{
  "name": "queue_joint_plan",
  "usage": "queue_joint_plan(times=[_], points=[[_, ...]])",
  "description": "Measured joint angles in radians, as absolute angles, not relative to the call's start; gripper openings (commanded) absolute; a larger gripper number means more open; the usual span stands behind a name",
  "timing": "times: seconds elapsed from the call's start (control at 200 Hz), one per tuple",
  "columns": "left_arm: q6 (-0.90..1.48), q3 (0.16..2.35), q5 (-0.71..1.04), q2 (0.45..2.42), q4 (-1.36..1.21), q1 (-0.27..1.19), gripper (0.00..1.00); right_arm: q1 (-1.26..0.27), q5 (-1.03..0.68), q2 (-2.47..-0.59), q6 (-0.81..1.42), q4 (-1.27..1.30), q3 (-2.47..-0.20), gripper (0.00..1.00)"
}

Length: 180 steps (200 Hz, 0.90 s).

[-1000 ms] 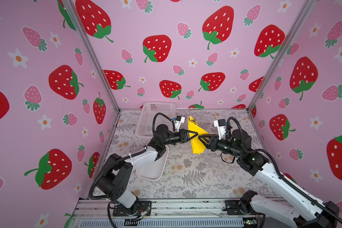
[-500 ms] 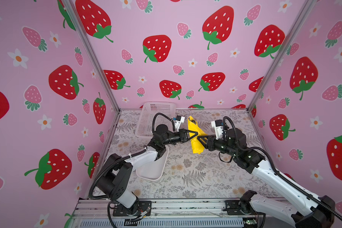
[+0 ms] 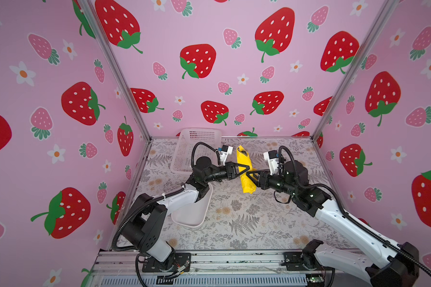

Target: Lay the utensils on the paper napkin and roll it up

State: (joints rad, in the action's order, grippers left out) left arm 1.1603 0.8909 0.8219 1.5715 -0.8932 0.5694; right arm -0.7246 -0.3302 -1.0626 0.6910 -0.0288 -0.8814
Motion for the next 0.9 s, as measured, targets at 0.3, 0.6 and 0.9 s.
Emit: queue_joint_plan(times=[0.3, 0.6, 0.9], points=[[1.148, 0.891, 0.819, 1.544, -0.879, 0.569, 0.07, -0.725, -0.329, -1.023, 0.693, -0.047, -0.881, 0.41], [1.143, 0.891, 0.81, 1.544, -0.854, 0.569, 0.07, -0.725, -0.332, -0.986, 0.69, -0.117, -0.882, 0.33], [1.144, 0.891, 0.797, 1.544, -0.854, 0.569, 0.07, -0.725, -0.343, -0.971, 0.687, -0.159, -0.865, 0.33]])
